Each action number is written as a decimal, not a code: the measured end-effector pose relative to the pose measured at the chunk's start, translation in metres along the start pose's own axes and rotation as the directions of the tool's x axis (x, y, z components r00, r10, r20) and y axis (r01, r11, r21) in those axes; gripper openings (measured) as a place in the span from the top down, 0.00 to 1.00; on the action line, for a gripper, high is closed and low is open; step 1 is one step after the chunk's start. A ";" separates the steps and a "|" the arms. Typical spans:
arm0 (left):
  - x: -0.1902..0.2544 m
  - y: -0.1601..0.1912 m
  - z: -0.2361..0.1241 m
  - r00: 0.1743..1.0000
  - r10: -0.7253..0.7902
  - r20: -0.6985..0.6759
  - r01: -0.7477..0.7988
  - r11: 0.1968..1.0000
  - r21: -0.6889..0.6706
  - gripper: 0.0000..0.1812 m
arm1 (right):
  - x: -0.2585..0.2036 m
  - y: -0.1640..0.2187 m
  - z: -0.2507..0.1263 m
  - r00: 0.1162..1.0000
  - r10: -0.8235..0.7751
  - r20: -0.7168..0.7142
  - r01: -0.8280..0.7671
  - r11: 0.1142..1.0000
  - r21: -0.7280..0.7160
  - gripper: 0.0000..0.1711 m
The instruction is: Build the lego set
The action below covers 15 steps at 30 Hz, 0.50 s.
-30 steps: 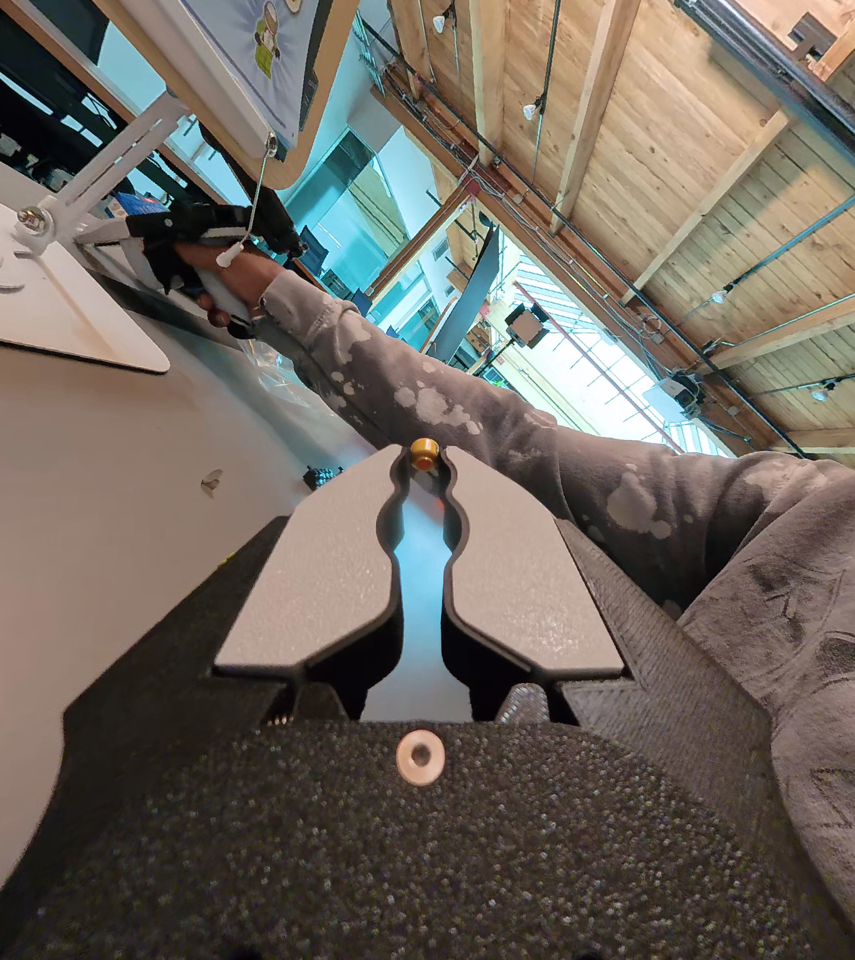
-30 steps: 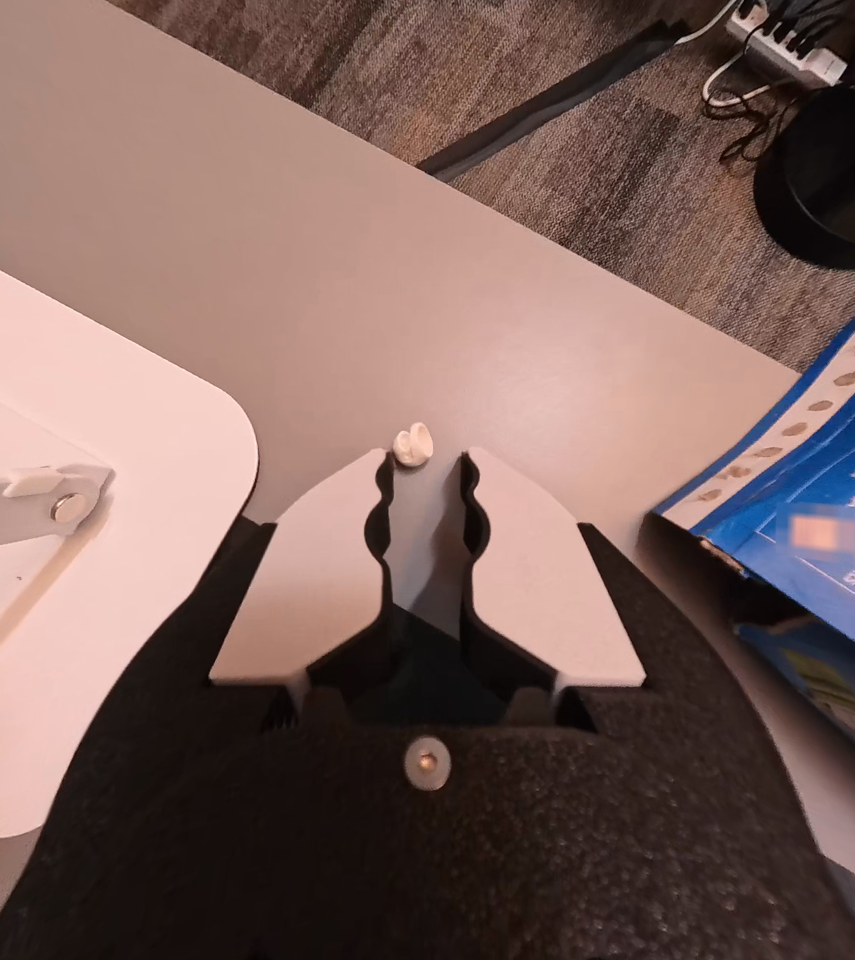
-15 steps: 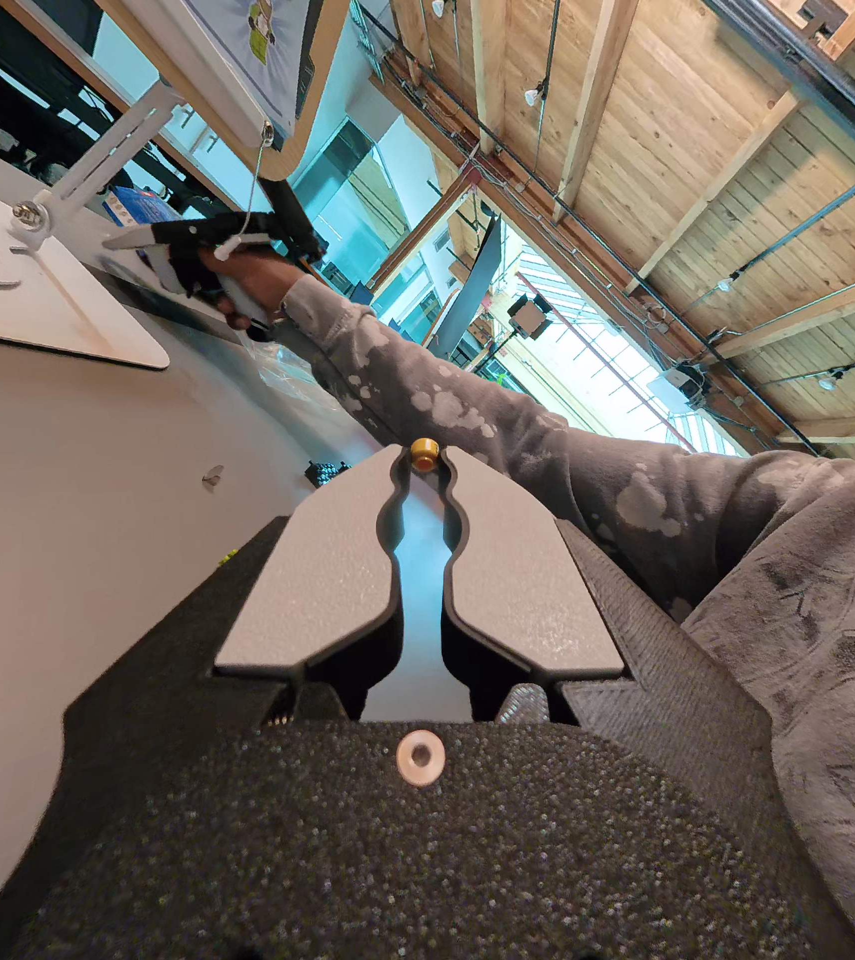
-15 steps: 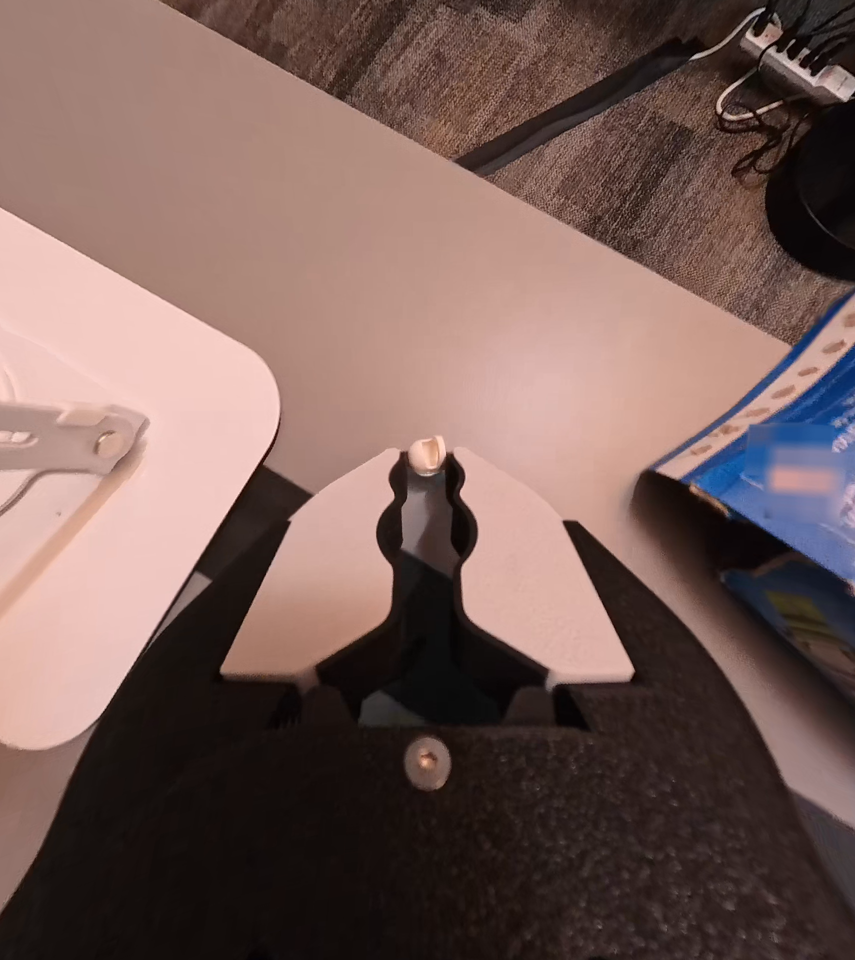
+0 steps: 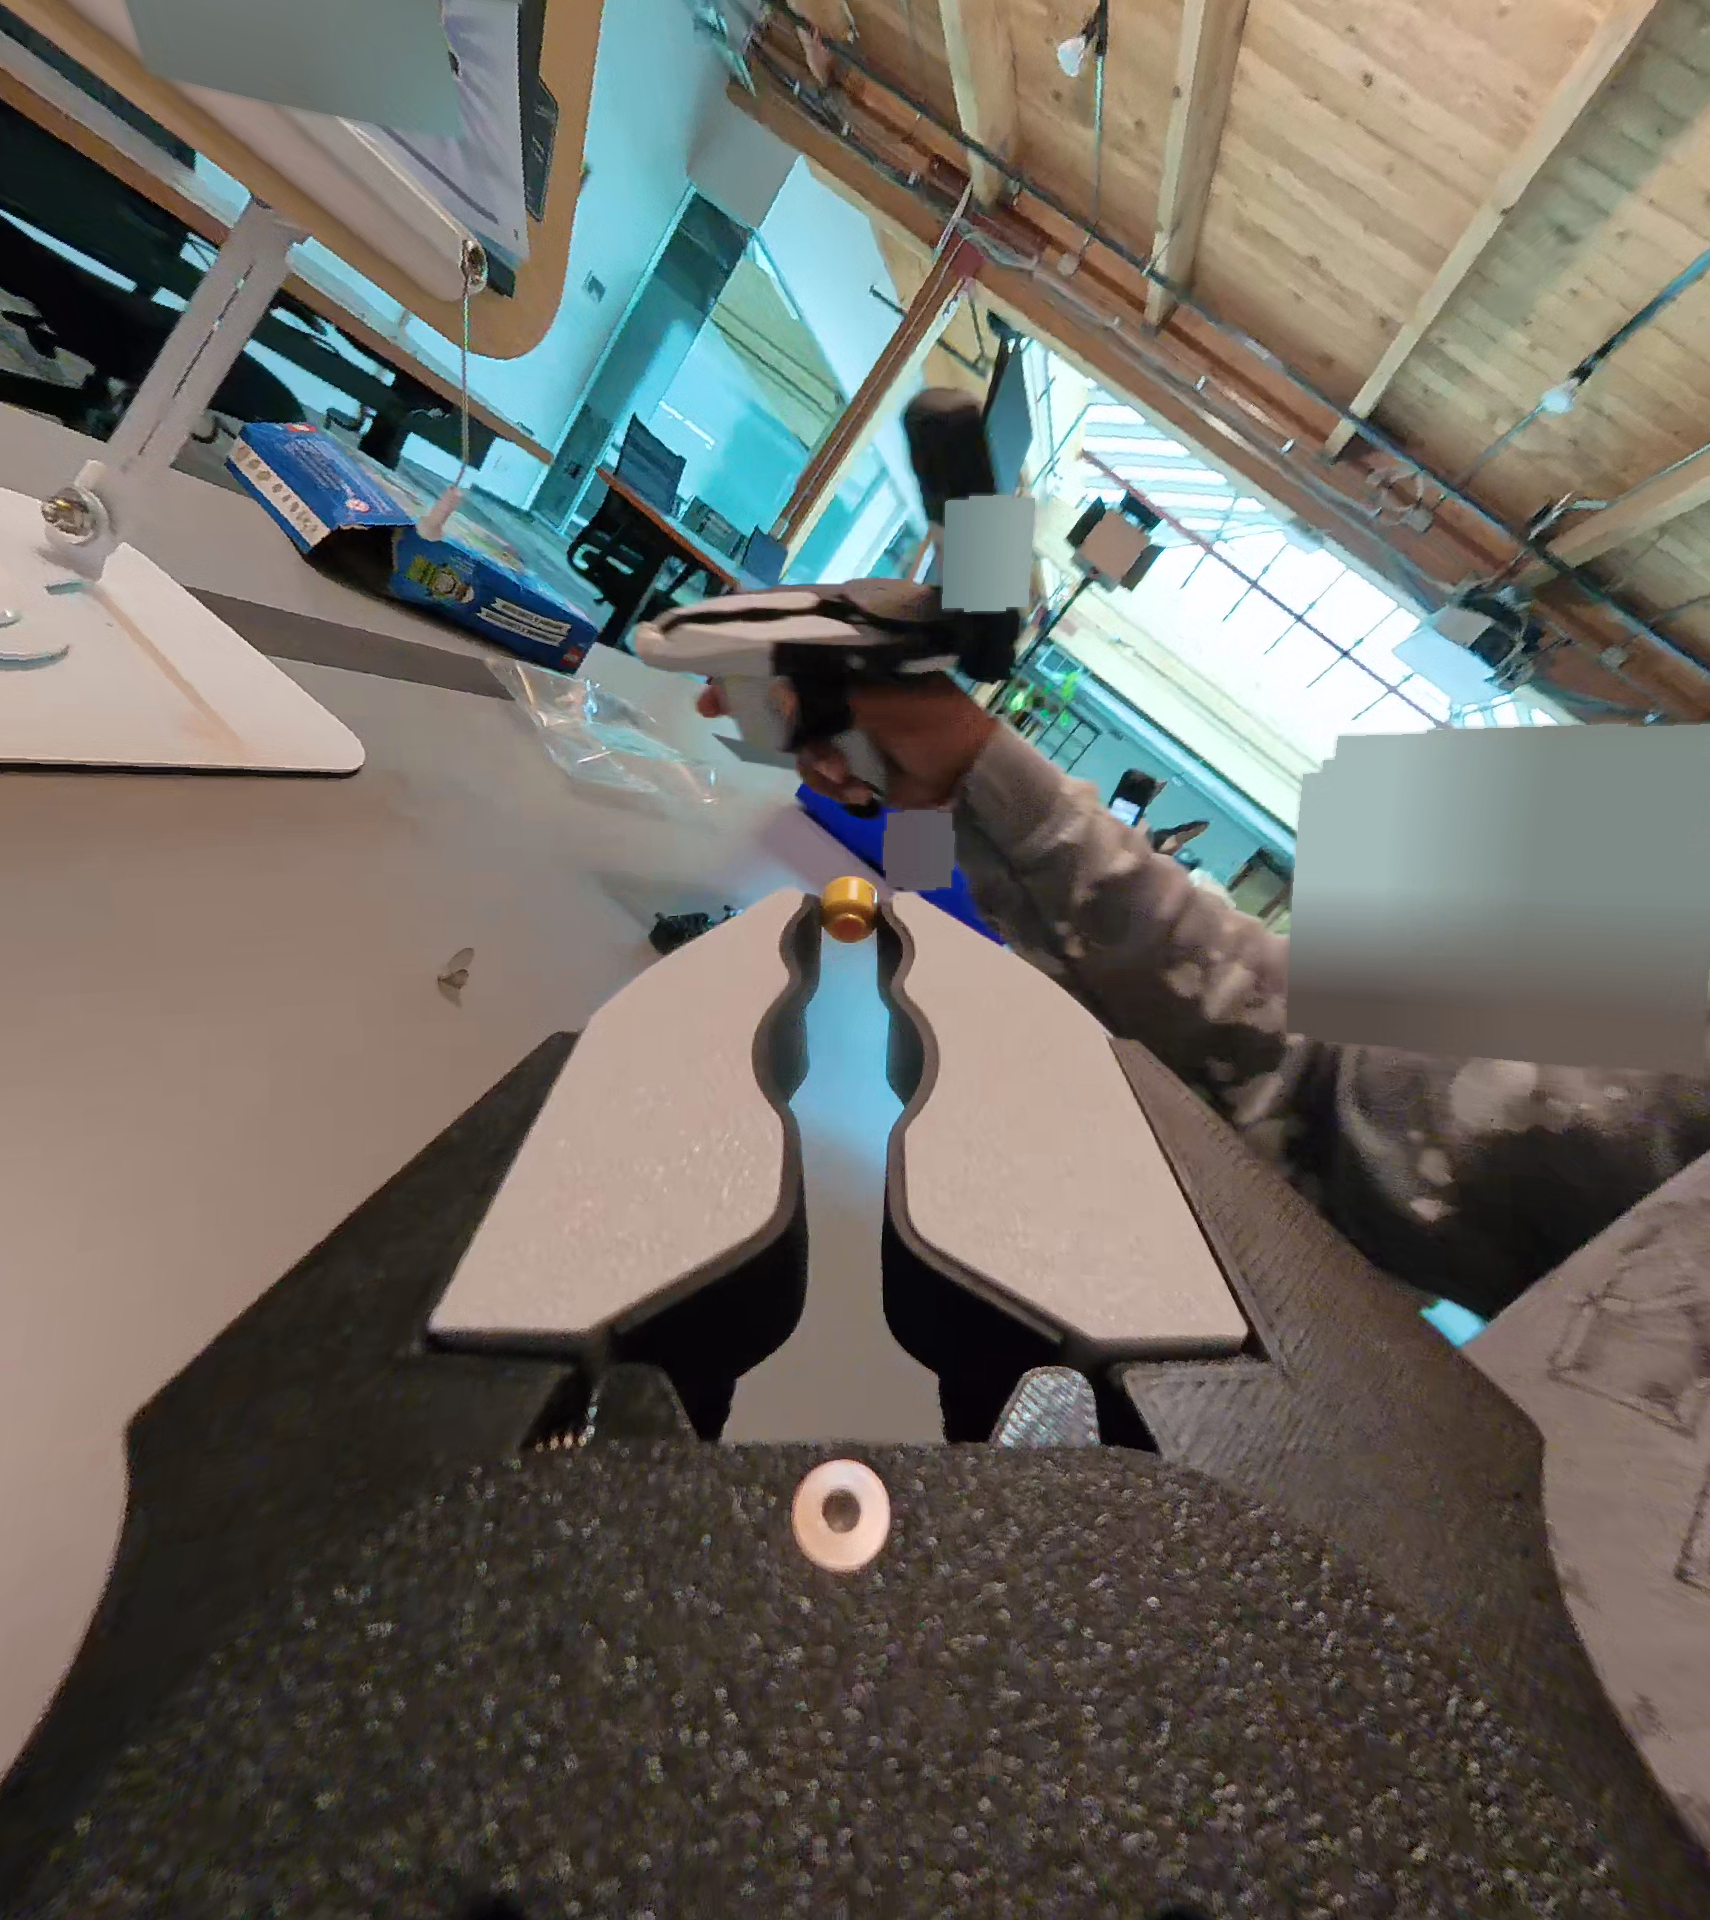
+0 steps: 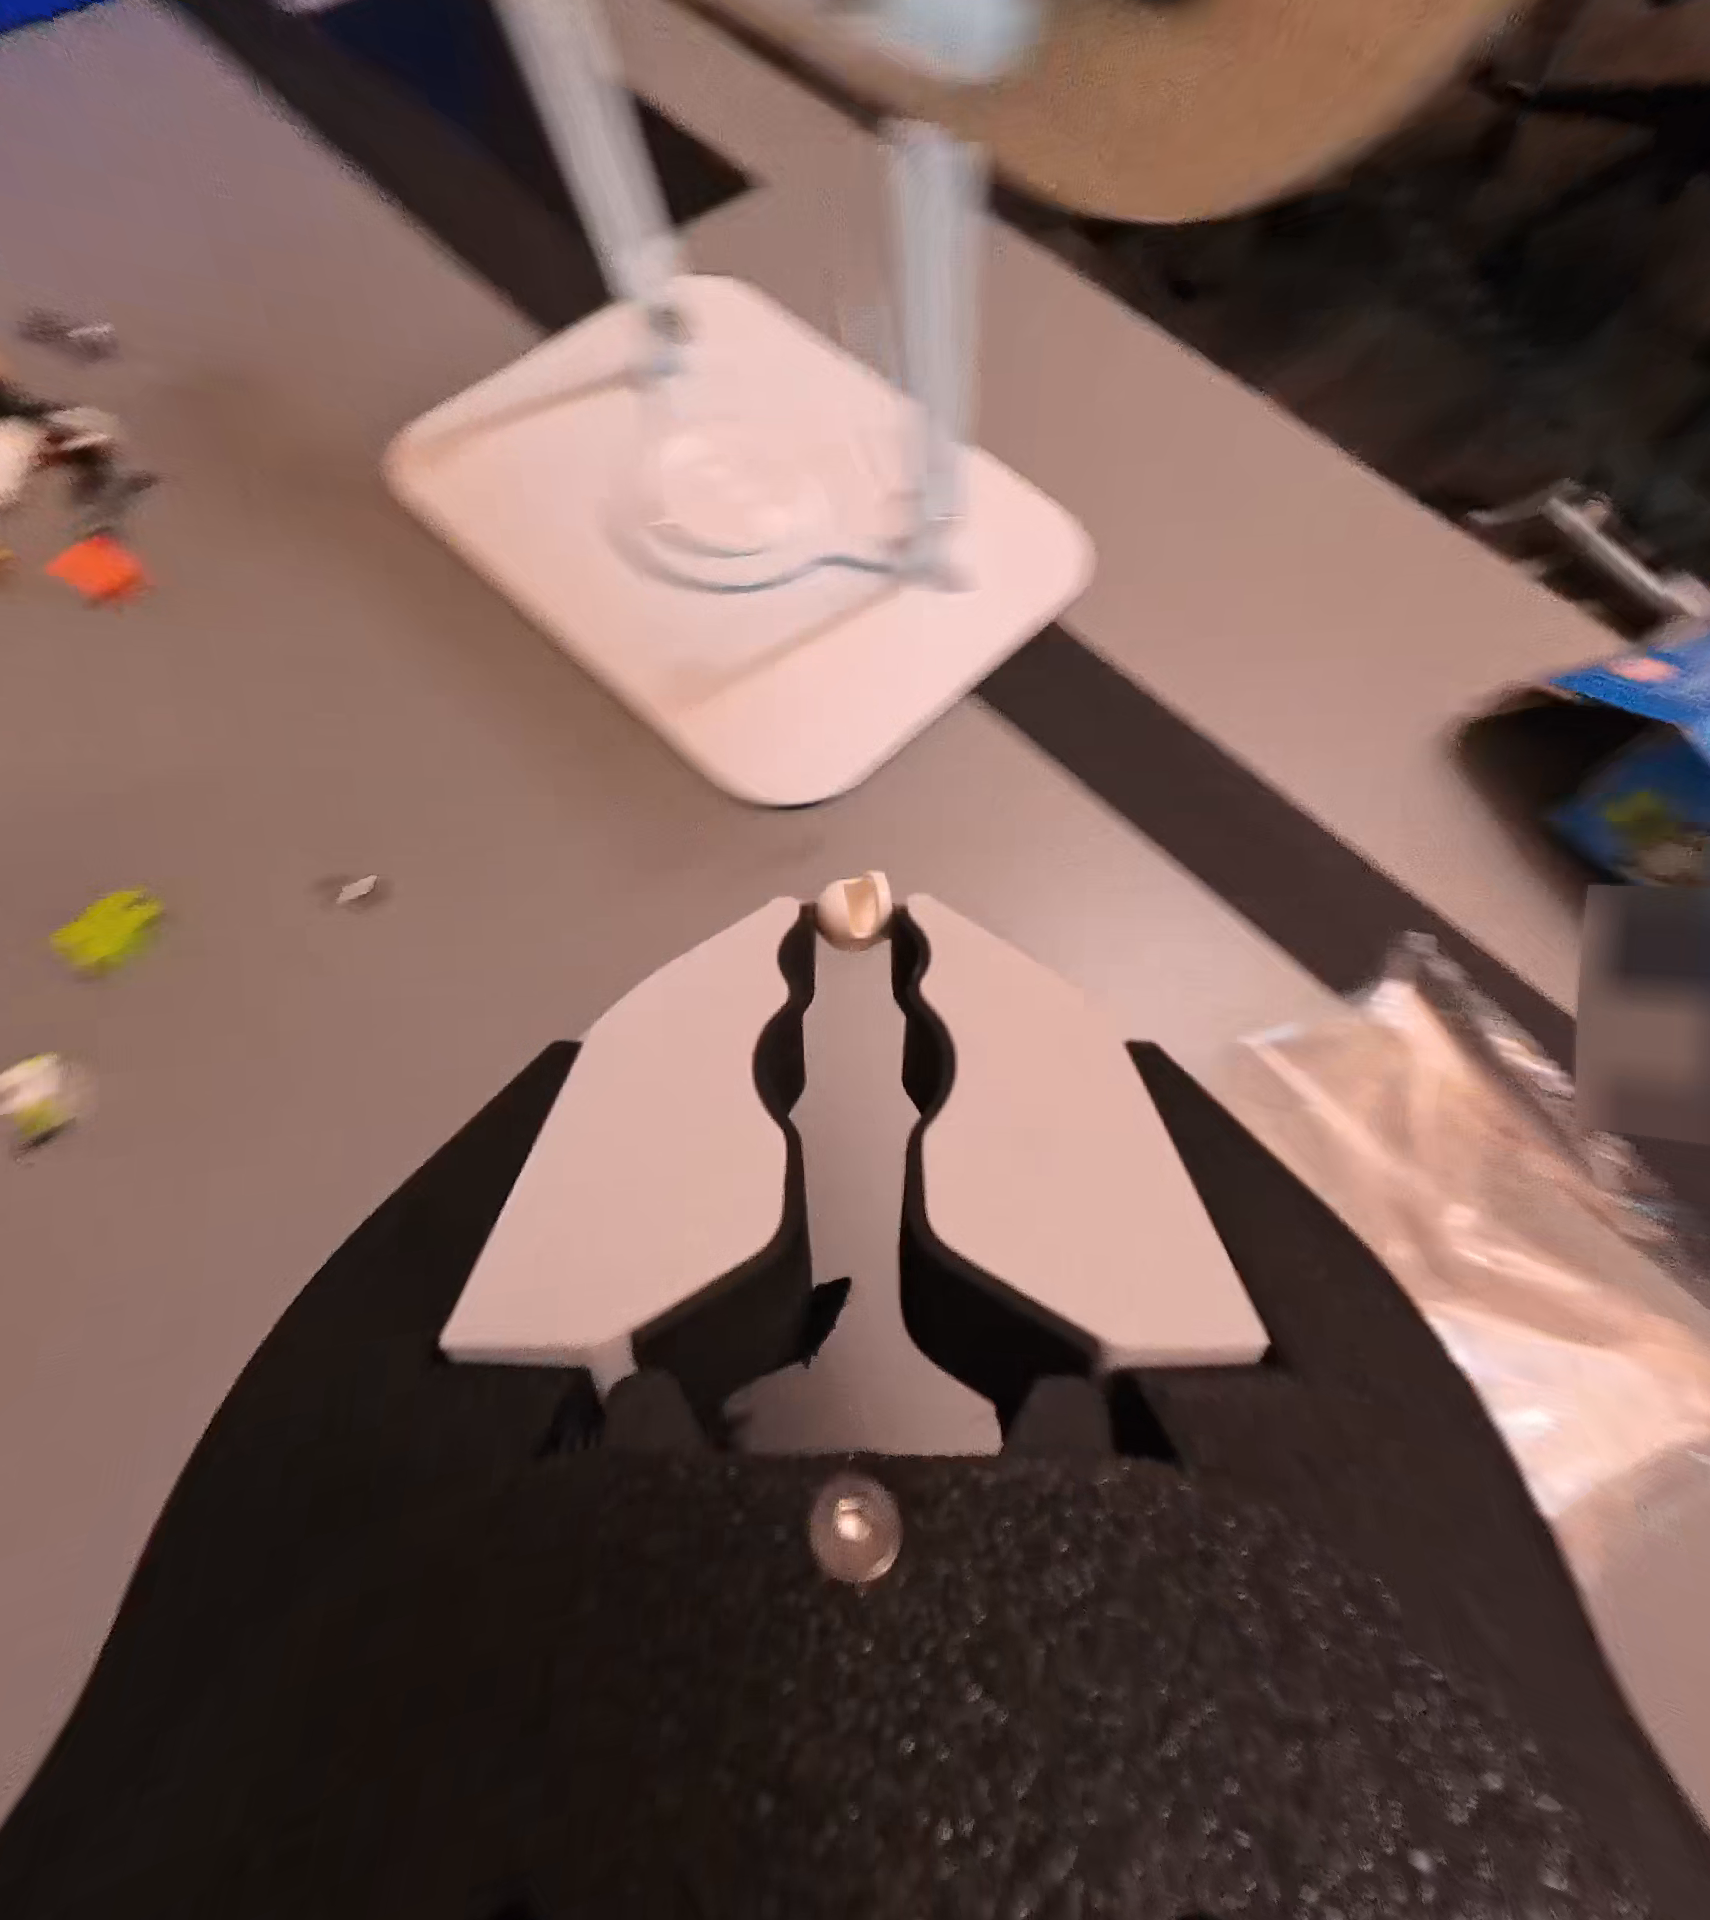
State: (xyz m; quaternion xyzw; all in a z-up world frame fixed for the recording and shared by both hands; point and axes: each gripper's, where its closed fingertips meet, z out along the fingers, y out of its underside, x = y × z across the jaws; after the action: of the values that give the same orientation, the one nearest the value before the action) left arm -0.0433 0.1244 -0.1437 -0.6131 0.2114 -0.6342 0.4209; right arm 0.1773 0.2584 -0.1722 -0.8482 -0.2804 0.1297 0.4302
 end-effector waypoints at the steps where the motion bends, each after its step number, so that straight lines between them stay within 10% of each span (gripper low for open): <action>1: -0.001 0.002 0.001 1.000 0.020 0.012 -0.020 1.000 -0.017 0.95 | -0.026 0.003 -0.004 0.998 -0.042 0.056 0.042 0.999 0.007 0.92; 8: -0.011 0.019 0.001 0.973 0.217 0.082 -0.200 0.964 -0.177 0.95 | -0.196 0.041 -0.002 0.864 -0.331 0.379 0.332 0.941 0.064 0.92; 15: -0.011 0.046 -0.006 0.932 0.364 0.004 -0.332 0.855 -0.398 0.95 | -0.263 0.063 0.018 0.760 -0.469 0.449 0.491 0.868 0.075 0.92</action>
State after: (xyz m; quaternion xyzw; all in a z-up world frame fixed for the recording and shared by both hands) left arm -0.0372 0.1061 -0.1873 -0.6609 0.4240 -0.4677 0.4058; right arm -0.0211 0.0855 -0.2389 -0.7038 -0.5833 0.2026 0.3512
